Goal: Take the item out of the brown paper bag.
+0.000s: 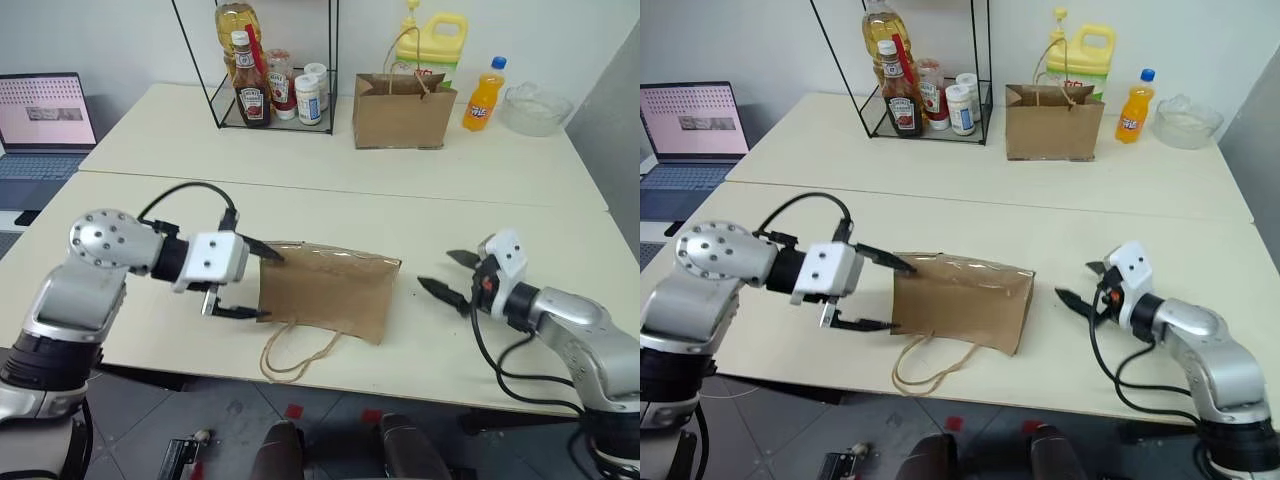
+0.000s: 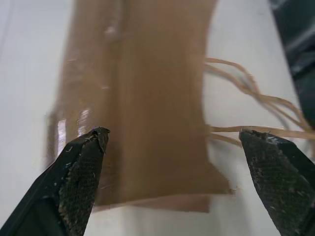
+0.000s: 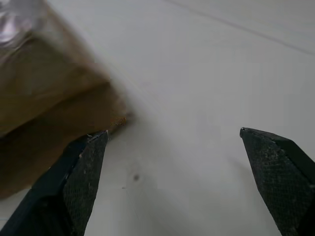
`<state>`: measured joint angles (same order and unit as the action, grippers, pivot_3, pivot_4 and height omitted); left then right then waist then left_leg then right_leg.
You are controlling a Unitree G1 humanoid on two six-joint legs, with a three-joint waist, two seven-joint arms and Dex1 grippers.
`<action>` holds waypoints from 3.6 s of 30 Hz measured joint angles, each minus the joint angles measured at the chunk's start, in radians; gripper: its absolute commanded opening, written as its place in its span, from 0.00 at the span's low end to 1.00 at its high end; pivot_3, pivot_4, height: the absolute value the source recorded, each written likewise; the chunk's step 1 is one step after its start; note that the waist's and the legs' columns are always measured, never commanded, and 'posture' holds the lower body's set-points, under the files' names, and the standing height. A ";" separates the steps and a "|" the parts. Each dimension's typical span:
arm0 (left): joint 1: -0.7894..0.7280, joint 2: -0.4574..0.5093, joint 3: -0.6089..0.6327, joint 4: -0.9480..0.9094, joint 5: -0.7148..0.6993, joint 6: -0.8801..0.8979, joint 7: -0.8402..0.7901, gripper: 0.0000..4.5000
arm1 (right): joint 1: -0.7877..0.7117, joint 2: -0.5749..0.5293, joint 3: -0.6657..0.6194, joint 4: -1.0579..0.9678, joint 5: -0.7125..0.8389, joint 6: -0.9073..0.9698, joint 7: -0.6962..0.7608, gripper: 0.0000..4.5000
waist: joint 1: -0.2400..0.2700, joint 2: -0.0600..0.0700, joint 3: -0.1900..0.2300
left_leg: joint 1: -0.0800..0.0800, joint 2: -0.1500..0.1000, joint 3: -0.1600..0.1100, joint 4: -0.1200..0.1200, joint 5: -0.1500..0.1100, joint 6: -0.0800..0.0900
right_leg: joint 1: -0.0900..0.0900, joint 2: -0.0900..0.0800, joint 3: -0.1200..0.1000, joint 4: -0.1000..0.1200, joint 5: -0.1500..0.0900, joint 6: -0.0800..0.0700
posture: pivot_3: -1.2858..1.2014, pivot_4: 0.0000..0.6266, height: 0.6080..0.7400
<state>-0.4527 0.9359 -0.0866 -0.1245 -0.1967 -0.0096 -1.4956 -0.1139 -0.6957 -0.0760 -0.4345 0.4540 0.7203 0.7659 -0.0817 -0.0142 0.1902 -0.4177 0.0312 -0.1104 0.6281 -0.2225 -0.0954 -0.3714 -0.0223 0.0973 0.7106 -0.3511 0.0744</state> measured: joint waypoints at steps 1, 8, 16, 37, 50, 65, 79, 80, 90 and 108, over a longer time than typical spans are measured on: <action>0.009 -0.003 -0.011 0.009 0.008 -0.050 0.000 1.00 | 0.018 -0.029 0.011 -0.014 0.008 0.008 0.032 1.00 | 0.000 0.000 0.000 | 0.001 0.000 0.000 0.000 0.000 0.000 | 0.001 0.000 0.000 0.000 0.000 0.000 | 0.52 0.24 1.00; 0.015 -0.097 -0.082 0.085 0.062 -0.255 0.035 1.00 | 0.034 -0.067 0.030 -0.056 0.043 0.034 0.077 1.00 | 0.000 -0.001 0.000 | 0.001 0.000 0.000 0.000 0.000 0.000 | 0.001 0.000 0.000 0.000 0.000 0.000 | 0.52 0.24 1.00; -0.004 -0.119 -0.112 0.151 0.080 -0.302 0.056 1.00 | 0.052 -0.076 0.027 -0.087 0.074 0.054 0.068 1.00 | 0.001 -0.001 0.000 | 0.001 0.000 -0.001 0.001 0.000 0.000 | 0.002 0.000 0.000 0.000 0.000 0.000 | 0.52 0.24 1.00; 0.009 -0.054 -0.104 0.126 0.061 -0.279 0.042 1.00 | 0.064 -0.105 0.029 -0.086 0.076 0.050 0.103 1.00 | 0.000 -0.001 0.001 | 0.001 0.000 -0.001 0.000 0.000 0.000 | 0.002 0.001 0.000 -0.001 0.000 0.000 | 0.52 0.24 1.00; -0.044 -0.010 -0.090 0.159 0.037 -0.231 0.032 1.00 | 0.094 -0.112 0.029 -0.086 0.076 0.039 0.107 1.00 | -0.002 -0.001 0.001 | 0.001 0.001 0.000 0.000 0.000 0.000 | 0.002 0.001 0.000 -0.001 0.000 0.000 | 0.52 0.24 1.00; 0.073 -0.073 -0.095 0.065 0.037 -0.245 0.075 1.00 | 0.106 -0.112 0.029 -0.086 0.076 0.031 0.102 1.00 | 0.001 -0.001 0.001 | 0.001 0.000 -0.001 0.001 0.000 0.000 | 0.002 0.001 0.000 -0.001 0.000 0.000 | 0.52 0.24 1.00; 0.077 -0.135 -0.119 0.061 0.025 -0.203 0.114 0.15 | 0.115 -0.167 0.034 -0.096 0.029 -0.060 0.133 1.00 | 0.001 -0.001 0.000 | 0.001 0.001 -0.001 0.001 0.000 0.000 | 0.002 0.001 0.000 -0.001 0.000 0.000 | 0.52 0.24 1.00; 0.077 -0.138 -0.115 0.057 0.004 -0.156 0.124 0.09 | 0.120 -0.170 0.042 -0.100 0.018 -0.080 0.139 1.00 | 0.001 -0.001 0.001 | 0.001 0.001 -0.001 0.001 0.000 0.000 | 0.002 0.001 0.000 -0.001 0.000 0.000 | 0.52 0.24 1.00; 0.058 -0.157 -0.050 -0.043 -0.239 0.460 0.284 0.00 | 0.192 -0.215 0.154 -0.072 -0.285 -0.719 0.254 1.00 | 0.000 -0.002 0.000 | 0.002 0.000 -0.001 0.001 0.000 0.000 | 0.003 0.001 0.000 -0.001 0.000 0.000 | 0.52 0.24 1.00; 0.053 -0.183 -0.029 -0.074 -0.314 0.662 0.360 0.00 | 0.068 -0.078 0.371 0.204 -0.314 -1.288 0.335 0.31 | 0.002 -0.002 0.000 | 0.003 0.001 -0.001 0.001 0.000 0.000 | 0.004 0.001 0.000 -0.001 0.000 0.000 | 0.52 0.24 1.00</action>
<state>-0.3997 0.7532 -0.1159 -0.1987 -0.5103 0.6521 -1.1351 -0.0460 -0.7733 0.2950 -0.2306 0.1401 -0.5678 1.1014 -0.0796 -0.0160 0.1905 -0.4146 0.0317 -0.1116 0.6294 -0.2223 -0.0957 -0.3669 -0.0217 0.0968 0.7100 -0.3512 0.0745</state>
